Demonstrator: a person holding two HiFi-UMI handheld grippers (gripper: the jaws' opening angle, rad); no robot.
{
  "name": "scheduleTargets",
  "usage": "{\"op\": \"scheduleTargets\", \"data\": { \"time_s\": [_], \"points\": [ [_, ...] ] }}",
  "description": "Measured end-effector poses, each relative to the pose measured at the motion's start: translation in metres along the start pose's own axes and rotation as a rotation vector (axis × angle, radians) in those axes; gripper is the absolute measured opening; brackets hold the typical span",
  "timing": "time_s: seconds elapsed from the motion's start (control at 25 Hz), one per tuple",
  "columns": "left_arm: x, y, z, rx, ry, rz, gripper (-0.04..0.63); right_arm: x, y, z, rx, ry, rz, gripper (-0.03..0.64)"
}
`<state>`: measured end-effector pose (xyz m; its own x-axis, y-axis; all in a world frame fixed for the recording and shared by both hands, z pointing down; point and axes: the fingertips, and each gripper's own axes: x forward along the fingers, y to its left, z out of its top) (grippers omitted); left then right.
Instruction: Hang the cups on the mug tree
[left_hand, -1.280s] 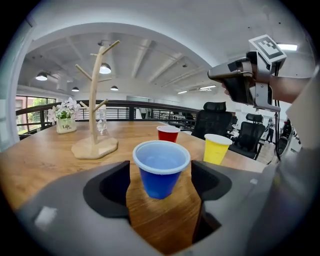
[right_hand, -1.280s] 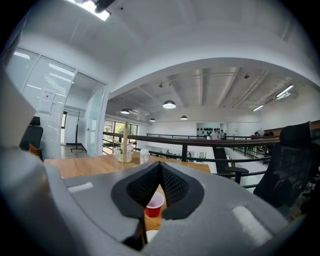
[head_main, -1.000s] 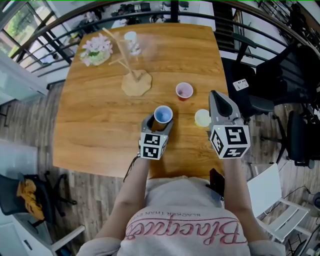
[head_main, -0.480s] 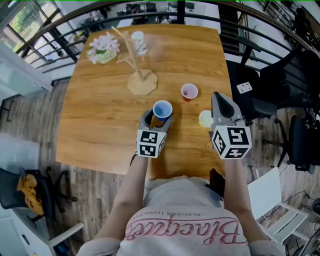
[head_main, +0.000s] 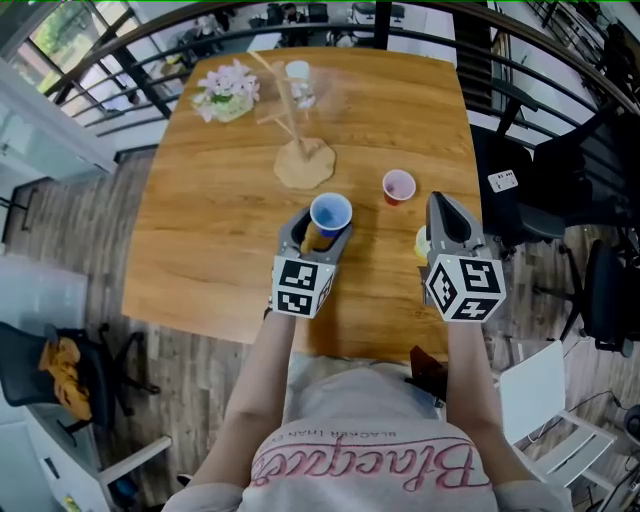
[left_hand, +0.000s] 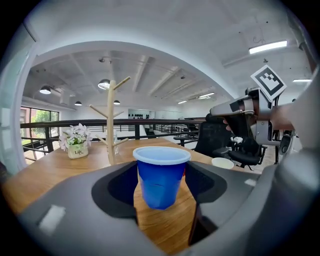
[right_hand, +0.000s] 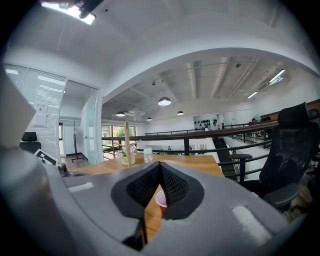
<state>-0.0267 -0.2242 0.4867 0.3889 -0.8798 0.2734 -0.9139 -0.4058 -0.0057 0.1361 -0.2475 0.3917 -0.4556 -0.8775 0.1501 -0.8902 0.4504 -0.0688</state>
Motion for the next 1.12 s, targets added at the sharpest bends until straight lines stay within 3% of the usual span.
{"op": "scheduleTargets", "data": {
  "time_s": [0.72, 0.92, 1.12],
  "points": [
    [-0.031, 0.074, 0.023, 0.090, -0.013, -0.169, 0.308, 0.019, 0.074, 0.011, 0.082, -0.047, -0.169, 0.002],
    [-0.033, 0.085, 0.028, 0.069, -0.013, -0.245, 0.307, 0.023, 0.098, 0.003, 0.066, -0.025, -0.190, 0.002],
    [-0.022, 0.077, 0.032, -0.006, 0.025, -0.347, 0.307, 0.025, 0.110, 0.000, 0.048, -0.009, -0.195, 0.002]
  ]
}}
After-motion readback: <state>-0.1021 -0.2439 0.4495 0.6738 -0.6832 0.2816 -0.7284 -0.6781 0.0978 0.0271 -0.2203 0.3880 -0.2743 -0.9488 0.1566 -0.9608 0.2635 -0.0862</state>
